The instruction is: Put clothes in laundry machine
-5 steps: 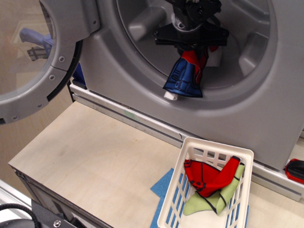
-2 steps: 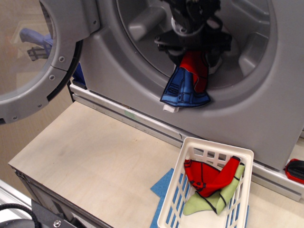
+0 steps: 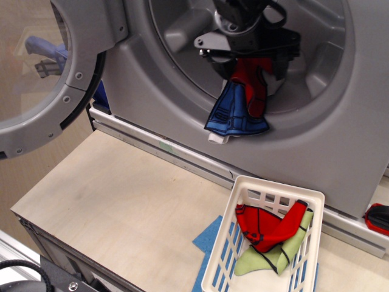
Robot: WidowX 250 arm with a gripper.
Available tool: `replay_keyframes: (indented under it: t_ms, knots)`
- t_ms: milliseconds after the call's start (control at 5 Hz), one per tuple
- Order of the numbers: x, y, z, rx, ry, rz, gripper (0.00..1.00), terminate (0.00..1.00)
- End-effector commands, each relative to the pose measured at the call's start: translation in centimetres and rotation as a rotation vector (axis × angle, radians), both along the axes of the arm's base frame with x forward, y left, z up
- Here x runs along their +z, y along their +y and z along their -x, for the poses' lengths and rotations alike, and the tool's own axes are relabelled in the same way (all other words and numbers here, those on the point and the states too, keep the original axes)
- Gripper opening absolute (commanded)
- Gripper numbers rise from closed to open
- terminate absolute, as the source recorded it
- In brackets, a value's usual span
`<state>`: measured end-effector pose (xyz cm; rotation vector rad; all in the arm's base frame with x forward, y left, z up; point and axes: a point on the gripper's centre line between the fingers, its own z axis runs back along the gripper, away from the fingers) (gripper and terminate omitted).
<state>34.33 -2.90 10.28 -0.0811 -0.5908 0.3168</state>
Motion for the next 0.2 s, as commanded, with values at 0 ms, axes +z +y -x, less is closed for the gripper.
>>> replay_keyframes:
  t_ms: [0]
  knots:
    - [3.58, -2.85, 4.35, -0.098, 0.007, 0.047, 1.0, 1.0]
